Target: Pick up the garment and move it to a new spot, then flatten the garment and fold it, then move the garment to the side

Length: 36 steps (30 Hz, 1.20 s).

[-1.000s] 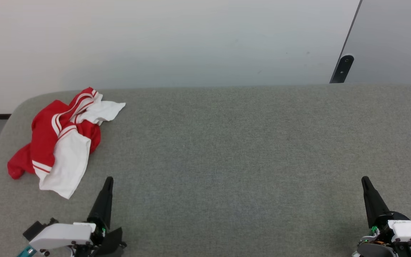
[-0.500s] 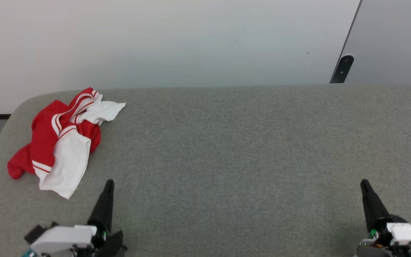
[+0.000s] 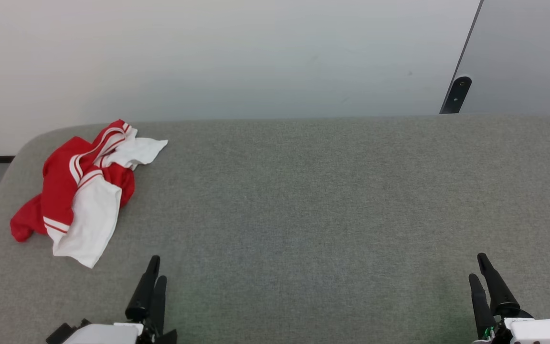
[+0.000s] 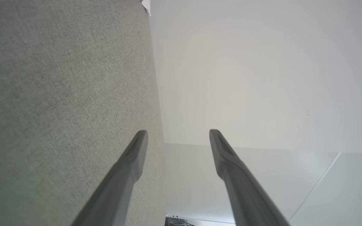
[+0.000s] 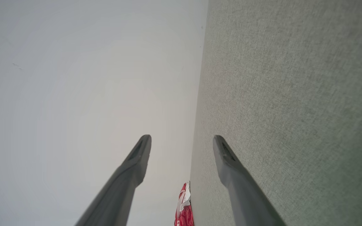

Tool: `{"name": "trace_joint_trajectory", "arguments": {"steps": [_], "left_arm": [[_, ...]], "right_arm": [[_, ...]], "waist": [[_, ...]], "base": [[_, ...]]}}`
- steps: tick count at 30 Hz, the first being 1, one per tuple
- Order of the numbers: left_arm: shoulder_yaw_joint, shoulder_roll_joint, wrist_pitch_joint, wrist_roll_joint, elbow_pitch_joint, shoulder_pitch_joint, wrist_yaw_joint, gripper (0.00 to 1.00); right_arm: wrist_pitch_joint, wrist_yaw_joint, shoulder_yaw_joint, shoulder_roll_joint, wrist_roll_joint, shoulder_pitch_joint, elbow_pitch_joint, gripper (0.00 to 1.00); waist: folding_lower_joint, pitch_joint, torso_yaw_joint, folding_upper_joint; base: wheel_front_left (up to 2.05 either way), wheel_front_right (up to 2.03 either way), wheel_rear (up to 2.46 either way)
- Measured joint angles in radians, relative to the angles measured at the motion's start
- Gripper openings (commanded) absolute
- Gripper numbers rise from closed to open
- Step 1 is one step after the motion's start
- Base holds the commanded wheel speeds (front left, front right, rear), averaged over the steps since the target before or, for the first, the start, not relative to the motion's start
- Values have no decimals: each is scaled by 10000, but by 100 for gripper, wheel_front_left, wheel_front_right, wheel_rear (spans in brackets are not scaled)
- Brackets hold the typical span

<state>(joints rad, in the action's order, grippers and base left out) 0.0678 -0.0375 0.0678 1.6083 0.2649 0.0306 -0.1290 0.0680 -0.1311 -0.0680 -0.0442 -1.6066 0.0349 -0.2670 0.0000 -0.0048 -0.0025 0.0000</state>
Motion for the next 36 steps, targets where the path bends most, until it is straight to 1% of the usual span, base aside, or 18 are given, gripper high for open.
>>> {"name": "trace_joint_trajectory", "arguments": {"steps": [5, 10, 15, 21, 26, 36], "left_arm": [[-257, -4, -244, -343, -109, -17, 0, 100], [-554, -52, -447, -1206, -127, -74, 27, 100], [-846, -238, -656, -2420, -134, -72, 205, 100], [-1060, -336, -894, -3963, -219, -64, 472, 100], [-1097, -408, -1053, -5231, -360, -69, 671, 100], [-832, -393, -1404, -7072, -803, -209, 512, 100]], "right_arm": [[-230, 0, 128, -2, 569, -52, 36, 100], [-441, 0, 221, -4, 1446, -83, 23, 100], [-654, 0, 330, -10, 3127, -83, -29, 100], [-894, 0, 54, -13, 5175, -83, 17, 100], [-1057, 0, 2, -10, 6318, -85, 127, 100], [-1409, 0, -150, -12, 8025, -219, 278, 100]], "waist": [[0, -41, -10, 0], [0, -78, -26, 0], [0, -110, -56, 0], [0, -145, -101, 0], [0, -179, -134, 0], [0, -301, -157, 0]], "base": [[0, 0, 0], [0, 0, 0], [0, 0, 0], [0, 0, 0], [0, 0, 0], [0, 0, 0]]}}
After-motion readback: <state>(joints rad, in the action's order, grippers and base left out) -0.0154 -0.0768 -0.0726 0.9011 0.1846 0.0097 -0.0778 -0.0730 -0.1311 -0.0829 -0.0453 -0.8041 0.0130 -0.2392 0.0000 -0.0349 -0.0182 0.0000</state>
